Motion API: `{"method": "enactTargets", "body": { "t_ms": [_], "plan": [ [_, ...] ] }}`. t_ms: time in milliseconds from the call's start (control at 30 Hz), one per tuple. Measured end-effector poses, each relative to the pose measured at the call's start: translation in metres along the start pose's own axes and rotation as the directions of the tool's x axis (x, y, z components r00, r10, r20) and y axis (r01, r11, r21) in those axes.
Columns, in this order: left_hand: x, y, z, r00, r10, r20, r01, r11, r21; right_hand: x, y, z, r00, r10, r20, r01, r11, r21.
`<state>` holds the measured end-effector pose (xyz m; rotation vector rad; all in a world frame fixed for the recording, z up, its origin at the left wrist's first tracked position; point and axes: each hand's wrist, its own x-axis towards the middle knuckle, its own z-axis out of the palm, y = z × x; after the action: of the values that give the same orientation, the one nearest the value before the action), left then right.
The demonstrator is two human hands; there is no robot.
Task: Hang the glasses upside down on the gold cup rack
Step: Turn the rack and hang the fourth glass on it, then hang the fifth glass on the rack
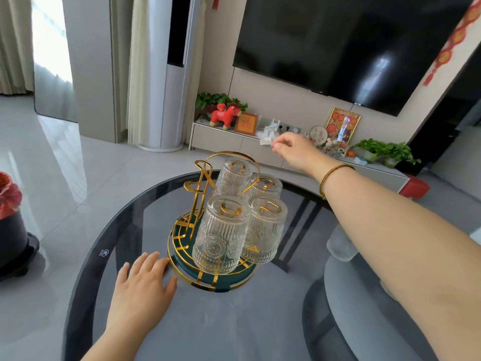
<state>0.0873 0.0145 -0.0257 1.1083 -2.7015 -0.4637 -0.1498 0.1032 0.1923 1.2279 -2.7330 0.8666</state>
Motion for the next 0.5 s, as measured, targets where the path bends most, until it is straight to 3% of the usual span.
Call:
{"method": "enactTargets", "body": {
  "t_ms": [167, 300, 500],
  "plan": [
    [-0.01, 0.003, -0.006, 0.998, 0.042, -0.036, -0.044, 0.998, -0.044, -0.063, 0.043, -0.049, 0.99, 0.056, -0.129, -0.04, 0.991, 0.125],
    [-0.026, 0.018, -0.006, 0.996, 0.065, -0.056, -0.072, 0.991, -0.117, -0.122, 0.099, -0.08, 0.948, 0.216, -0.236, -0.145, 0.948, 0.285],
    [-0.057, 0.075, 0.006, 0.973, 0.232, -0.022, -0.232, 0.96, -0.157, -0.19, 0.179, -0.066, 0.801, 0.495, -0.336, -0.275, 0.803, 0.529]
  ]
}}
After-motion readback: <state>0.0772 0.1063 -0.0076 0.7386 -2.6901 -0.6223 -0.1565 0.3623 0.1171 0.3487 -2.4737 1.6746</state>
